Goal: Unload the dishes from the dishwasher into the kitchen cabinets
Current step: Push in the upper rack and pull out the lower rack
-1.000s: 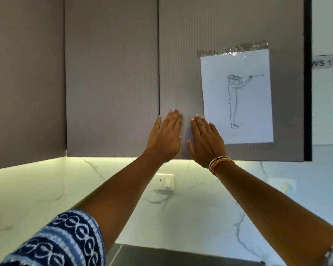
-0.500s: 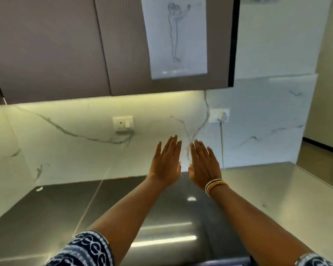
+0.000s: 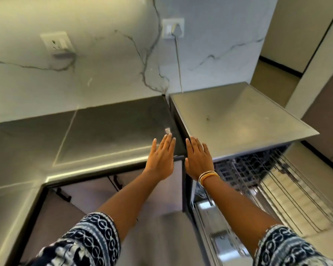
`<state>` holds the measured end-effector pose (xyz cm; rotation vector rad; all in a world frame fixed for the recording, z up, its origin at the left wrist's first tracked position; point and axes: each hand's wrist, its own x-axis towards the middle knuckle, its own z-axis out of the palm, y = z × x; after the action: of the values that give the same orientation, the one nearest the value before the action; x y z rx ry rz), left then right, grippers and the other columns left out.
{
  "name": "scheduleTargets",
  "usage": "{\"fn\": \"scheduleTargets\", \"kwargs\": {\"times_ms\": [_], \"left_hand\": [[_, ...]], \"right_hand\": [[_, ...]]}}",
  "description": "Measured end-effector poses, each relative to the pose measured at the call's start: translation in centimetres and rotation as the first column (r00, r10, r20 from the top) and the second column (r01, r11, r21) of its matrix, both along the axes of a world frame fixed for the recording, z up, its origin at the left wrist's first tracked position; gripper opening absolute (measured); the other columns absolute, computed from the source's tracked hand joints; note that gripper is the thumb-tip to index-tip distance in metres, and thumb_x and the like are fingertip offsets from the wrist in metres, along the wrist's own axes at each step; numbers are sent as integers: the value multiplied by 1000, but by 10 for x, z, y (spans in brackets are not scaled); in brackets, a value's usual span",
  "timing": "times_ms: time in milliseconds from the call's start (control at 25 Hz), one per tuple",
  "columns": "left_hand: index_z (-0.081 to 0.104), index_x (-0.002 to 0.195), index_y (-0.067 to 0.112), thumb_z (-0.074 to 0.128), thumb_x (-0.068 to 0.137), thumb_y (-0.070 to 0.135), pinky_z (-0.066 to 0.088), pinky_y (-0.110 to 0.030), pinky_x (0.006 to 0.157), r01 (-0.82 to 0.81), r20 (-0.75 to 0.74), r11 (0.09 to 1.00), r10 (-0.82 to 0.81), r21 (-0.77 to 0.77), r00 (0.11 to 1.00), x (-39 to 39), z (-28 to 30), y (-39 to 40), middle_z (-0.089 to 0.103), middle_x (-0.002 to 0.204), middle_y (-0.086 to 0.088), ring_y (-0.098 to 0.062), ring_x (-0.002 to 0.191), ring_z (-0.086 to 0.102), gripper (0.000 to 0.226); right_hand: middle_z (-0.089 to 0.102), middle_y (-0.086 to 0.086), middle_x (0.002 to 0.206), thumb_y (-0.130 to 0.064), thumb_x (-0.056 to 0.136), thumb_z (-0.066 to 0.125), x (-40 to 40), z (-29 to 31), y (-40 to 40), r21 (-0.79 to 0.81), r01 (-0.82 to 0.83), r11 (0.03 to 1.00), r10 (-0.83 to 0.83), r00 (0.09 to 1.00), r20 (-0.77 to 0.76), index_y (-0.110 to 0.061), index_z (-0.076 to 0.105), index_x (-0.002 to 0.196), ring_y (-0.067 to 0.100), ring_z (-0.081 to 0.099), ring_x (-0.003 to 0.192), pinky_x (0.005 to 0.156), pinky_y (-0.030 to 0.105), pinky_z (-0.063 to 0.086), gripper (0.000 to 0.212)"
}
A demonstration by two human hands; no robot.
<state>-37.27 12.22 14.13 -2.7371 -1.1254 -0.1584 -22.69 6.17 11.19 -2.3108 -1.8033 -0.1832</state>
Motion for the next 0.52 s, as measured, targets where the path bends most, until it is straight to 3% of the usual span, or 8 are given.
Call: {"fn": "scheduleTargets", "kwargs": {"times_ms": [280,400,520], "left_hand": [[10,152,7,45,92,29,5,-51,118,127,-87,983,-139,-131,986,71,-71,-93,6,161,-13,-27,149,4,73],[12,152,8,44,92,28,11,-51,119,152,-101,971,-173,-185,980,99,-94,-113,9,161,-11,-26,149,8,71],[11,152,8,43,93,29,11,-52,119,190,-92,954,-216,-234,972,132,-110,-126,9,161,-11,-26,149,9,71]], "right_hand": [[9,14,160,-25,94,41,54,-79,-109,-175,115,978,-134,986,-101,-7,8,152,28,8,149,121,46,11,70],[13,15,159,-27,93,43,72,-109,-143,-207,204,957,-237,960,-150,-6,11,152,29,12,148,120,47,16,70],[22,16,157,-29,91,48,92,-138,-178,-253,396,883,-451,866,-218,-5,19,150,30,22,146,118,47,22,71]]}}
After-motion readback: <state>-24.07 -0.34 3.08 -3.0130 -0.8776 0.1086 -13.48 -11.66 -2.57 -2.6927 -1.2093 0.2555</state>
